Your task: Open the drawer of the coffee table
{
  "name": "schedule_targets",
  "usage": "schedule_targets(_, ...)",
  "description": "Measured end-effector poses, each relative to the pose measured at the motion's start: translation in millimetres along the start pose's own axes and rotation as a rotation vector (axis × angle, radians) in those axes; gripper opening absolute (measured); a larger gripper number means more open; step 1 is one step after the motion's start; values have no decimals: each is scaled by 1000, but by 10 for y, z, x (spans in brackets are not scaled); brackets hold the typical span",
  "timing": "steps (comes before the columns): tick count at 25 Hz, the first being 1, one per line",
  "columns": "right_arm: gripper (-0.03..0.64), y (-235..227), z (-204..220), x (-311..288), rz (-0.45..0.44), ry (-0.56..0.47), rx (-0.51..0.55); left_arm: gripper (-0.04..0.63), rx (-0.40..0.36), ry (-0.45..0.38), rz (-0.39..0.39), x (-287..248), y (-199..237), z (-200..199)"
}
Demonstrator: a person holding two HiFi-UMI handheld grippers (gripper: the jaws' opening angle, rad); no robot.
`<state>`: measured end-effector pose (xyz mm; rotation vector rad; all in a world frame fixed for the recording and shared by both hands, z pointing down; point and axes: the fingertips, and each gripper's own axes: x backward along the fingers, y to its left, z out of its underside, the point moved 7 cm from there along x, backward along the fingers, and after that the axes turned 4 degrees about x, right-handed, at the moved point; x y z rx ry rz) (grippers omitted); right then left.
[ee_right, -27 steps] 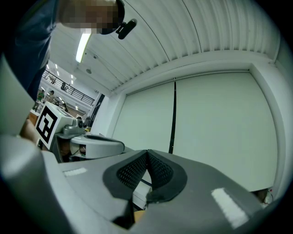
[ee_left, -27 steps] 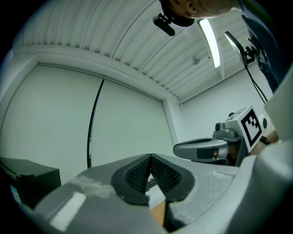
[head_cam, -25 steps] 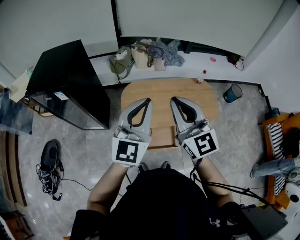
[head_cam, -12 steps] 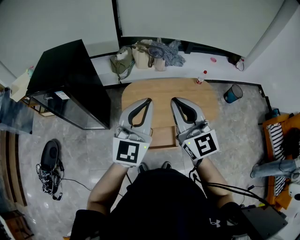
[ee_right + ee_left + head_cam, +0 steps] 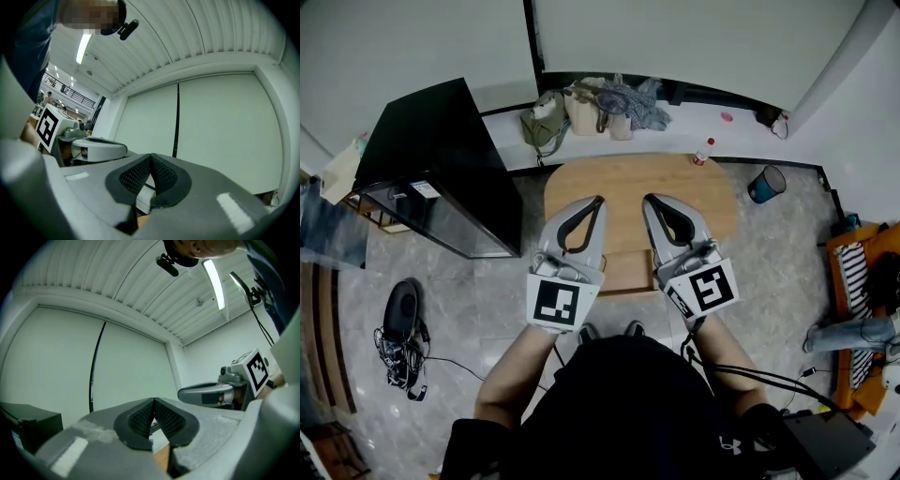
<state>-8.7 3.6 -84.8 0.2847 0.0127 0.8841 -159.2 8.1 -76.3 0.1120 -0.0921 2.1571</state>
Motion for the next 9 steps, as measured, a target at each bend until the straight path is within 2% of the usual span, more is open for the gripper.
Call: schedule_targets(9, -2, 43, -15, 10, 2, 3, -4, 2, 5, 8, 5, 44, 4, 2)
